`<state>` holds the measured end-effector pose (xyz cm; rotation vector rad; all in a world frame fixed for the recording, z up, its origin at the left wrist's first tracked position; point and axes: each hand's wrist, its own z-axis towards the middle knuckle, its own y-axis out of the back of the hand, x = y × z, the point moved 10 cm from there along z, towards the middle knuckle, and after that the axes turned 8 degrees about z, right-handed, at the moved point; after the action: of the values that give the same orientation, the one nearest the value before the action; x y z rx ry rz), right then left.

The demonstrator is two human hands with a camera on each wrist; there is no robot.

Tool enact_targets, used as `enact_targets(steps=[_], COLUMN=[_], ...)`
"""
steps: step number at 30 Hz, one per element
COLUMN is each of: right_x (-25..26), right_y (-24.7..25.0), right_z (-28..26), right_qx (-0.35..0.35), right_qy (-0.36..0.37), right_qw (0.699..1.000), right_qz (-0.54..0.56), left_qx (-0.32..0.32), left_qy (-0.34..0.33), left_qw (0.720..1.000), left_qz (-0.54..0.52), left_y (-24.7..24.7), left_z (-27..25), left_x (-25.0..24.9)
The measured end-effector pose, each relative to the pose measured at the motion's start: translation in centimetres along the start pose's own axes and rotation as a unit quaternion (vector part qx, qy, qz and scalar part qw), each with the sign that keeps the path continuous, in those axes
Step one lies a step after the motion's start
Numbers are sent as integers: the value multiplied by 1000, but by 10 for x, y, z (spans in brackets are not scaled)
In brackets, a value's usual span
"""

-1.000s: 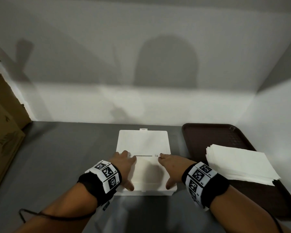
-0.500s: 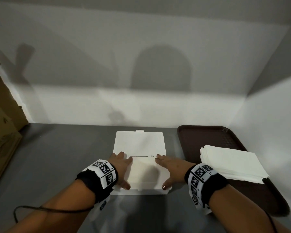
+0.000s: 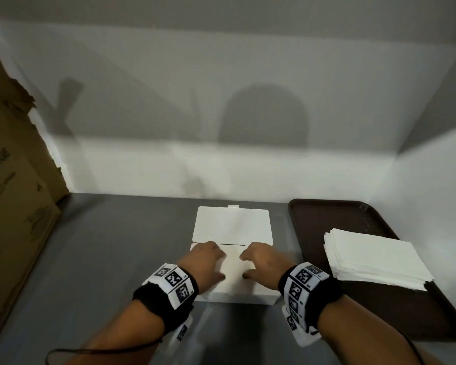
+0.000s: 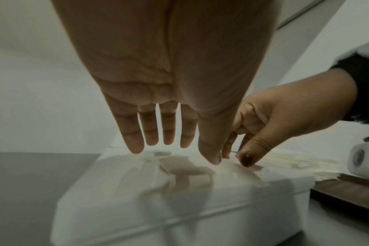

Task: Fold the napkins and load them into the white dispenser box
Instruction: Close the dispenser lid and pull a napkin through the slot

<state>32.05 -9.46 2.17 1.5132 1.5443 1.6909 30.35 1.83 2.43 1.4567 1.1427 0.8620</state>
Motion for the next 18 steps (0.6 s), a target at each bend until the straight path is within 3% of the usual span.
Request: enact_targets(steps=[6, 18], right_x=[-2, -4], right_y=[-11, -5], right_z=[2, 2], right_qx=[13, -34], right_qy=[1, 21], right_qw=[999, 999], right_qz=[-37, 35], left_qx=[24, -10], left_qy=[2, 6], left_qw=[1000, 1000], left_qz=[16, -26], left_y=[-16, -26], left_z=[4, 5], left_x=[0, 6])
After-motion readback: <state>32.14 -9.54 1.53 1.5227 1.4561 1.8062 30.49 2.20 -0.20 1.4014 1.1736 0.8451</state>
